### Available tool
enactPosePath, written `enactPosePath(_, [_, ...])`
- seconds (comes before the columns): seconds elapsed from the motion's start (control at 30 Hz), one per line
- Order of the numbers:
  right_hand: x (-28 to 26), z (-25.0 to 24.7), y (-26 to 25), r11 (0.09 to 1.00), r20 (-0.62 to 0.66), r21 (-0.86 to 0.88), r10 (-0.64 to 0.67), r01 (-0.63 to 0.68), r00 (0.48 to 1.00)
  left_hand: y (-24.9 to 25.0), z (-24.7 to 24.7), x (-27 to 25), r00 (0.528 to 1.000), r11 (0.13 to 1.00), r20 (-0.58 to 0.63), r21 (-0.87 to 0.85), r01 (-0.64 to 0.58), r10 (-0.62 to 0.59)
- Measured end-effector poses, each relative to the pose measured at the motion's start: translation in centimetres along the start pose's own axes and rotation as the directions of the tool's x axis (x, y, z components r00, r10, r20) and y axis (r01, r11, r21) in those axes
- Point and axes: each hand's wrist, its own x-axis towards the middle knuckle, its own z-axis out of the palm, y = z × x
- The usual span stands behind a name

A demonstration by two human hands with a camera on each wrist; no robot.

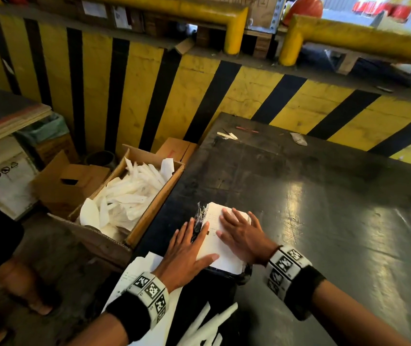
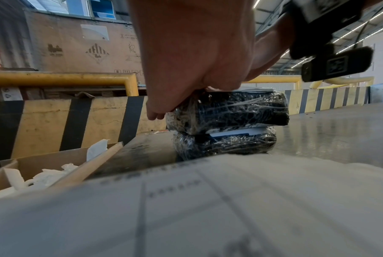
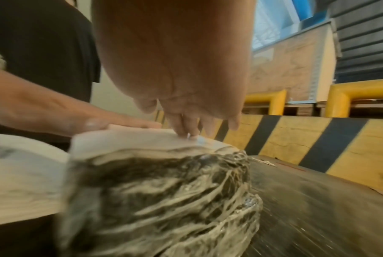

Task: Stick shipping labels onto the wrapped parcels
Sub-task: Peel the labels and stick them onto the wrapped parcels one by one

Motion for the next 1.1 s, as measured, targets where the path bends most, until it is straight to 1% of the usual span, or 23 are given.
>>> enactPosePath(0.03, [-0.5, 0.0, -0.1, 0.999, 0.018, -0.013, -0.029, 0.029, 0.999, 0.0, 0.0, 0.0, 1.0, 1.0, 0.0, -0.001, -0.007, 0.007])
enactPosePath(0.1, [-0.4, -0.3, -0.2, 0.999, 0.05, -0.017, -0.043, 0.044, 0.998, 0.0, -0.1, 0.0, 1.0, 1.0, 0.004, -0.005, -0.015, 0.015])
enactPosePath(0.23, [2.6, -1.6, -0.7, 1.0, 0.076, -0.015, -0.012, 0.013, 0.997, 0.0, 0.0, 0.0, 1.0, 1.0, 0.02, -0.012, -0.006, 0.006])
enactPosePath(0.33, [4.8, -2.7, -0.8, 0.997, 0.113, -0.064, -0.025, 0.033, 0.993, 0.0, -0.1, 0.0, 1.0, 1.0, 0.025, -0.004, 0.003, -0.003])
enactPosePath(0.4, [5.1, -2.7, -0.7, 0.994, 0.116, -0.098, -0.045, 0.057, 0.992, 0.0, -0.1, 0.0, 1.0, 1.0, 0.024, 0.005, 0.007, -0.007])
enactPosePath(0.5, [3.3, -1.8, -0.1, 0.989, 0.07, -0.122, -0.079, 0.087, 0.994, 0.0, 0.1, 0.0, 1.0, 1.0, 0.015, 0.013, 0.012, -0.012])
enactPosePath(0.6, [0.0, -0.2, 1.6, 0.991, 0.061, -0.078, -0.107, 0.111, 0.992, -0.1, 0.0, 0.1, 1.0, 1.0, 0.015, 0.016, 0.005, -0.005])
enactPosePath(0.7, [-2.6, 1.0, 3.9, 0.997, 0.042, -0.042, -0.066, 0.068, 0.997, 0.0, -0.1, 0.1, 1.0, 1.0, 0.031, 0.025, 0.0, -0.001])
enactPosePath(0.77, [-3.2, 1.3, 4.2, 1.0, 0.022, -0.025, -0.018, 0.019, 1.0, 0.0, -0.1, 0.1, 0.999, 1.0, 0.033, 0.017, 0.011, -0.012])
enactPosePath(0.83, [-3.4, 1.4, 3.1, 0.999, -0.016, -0.029, 0.021, -0.022, 1.0, -0.1, 0.1, 0.3, 0.999, 1.0, 0.03, 0.007, 0.011, -0.011])
enactPosePath(0.9, [-3.5, 1.6, 1.1, 0.999, -0.068, -0.038, 0.033, -0.036, 0.997, -0.2, 0.1, 0.4, 0.999, 1.0, 0.033, -0.01, 0.004, -0.003])
enactPosePath(1.0, [-4.5, 2.5, -1.4, 1.0, -0.095, -0.004, 0.0, 0.0, 0.995, -0.3, 0.2, 0.4, 0.999, 1.0, 0.038, -0.03, -0.004, 0.005])
enactPosePath(1.1, [-6.7, 3.7, -0.7, 0.999, -0.093, 0.035, 0.017, -0.014, 0.996, -0.5, 0.4, 0.6, 1.0, 0.999, 0.025, -0.033, -0.009, 0.009])
